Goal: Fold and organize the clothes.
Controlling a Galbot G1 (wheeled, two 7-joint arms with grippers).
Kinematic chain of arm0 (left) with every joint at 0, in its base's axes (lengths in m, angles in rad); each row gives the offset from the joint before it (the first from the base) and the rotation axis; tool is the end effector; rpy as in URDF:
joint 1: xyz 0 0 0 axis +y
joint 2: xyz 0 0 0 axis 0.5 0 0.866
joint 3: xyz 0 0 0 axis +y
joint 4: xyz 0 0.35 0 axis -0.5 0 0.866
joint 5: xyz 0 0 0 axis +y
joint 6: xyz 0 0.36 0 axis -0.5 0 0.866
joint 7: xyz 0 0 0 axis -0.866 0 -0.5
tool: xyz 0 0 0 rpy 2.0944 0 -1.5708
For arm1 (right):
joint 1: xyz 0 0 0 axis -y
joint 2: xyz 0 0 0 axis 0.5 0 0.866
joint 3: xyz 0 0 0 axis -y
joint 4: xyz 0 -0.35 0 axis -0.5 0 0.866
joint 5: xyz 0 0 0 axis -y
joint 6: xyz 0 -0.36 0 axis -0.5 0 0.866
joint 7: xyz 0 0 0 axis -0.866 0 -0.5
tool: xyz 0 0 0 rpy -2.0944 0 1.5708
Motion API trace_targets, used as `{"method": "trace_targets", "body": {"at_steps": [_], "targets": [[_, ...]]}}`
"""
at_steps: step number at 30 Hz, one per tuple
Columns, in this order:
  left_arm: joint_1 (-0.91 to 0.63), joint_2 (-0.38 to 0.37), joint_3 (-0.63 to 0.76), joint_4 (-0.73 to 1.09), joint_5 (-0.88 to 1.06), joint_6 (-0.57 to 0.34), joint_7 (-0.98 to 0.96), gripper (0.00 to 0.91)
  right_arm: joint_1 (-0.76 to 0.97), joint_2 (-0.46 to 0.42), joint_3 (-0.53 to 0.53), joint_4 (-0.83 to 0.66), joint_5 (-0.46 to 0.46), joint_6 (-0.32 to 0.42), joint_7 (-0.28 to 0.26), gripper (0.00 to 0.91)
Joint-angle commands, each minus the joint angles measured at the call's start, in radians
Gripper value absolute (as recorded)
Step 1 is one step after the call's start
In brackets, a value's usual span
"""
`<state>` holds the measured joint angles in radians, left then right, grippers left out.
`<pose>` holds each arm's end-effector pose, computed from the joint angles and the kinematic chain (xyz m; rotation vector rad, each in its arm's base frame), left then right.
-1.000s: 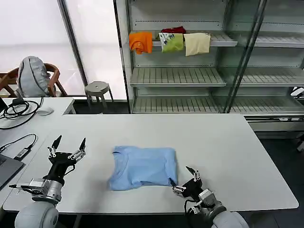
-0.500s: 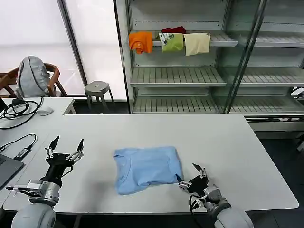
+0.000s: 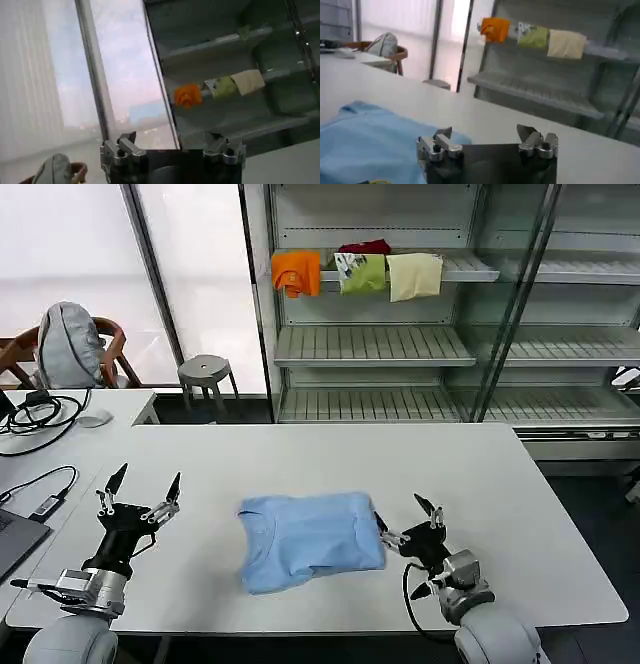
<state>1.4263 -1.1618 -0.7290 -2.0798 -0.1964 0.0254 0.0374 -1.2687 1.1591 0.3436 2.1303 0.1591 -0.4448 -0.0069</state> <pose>0.2361 0.1283 -0.2390 0.0639 2.9770 0.3934 0.2560 -0.0135 -0.2294 0.4531 -2.9161 0.3367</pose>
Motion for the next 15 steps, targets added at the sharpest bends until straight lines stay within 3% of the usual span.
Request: {"method": "trace_targets", "body": {"at_steps": [1,6,15], "targets": [[0.001,-0.012,0.04,-0.006,0.102,-0.084,0.008,0.907,0.156,0.024,0.028,-0.094,-0.028,0.134,0.019,0.907],[-0.024,-0.008,0.068,0.017,0.107,-0.086,0.009,0.907,0.187,0.012,0.066,-0.144,0.019,0.164,0.014,0.907],[-0.071,-0.015,0.131,0.039,0.191,-0.089,-0.048,0.907,0.17,0.022,0.069,-0.175,0.021,0.167,0.018,0.907]]}}
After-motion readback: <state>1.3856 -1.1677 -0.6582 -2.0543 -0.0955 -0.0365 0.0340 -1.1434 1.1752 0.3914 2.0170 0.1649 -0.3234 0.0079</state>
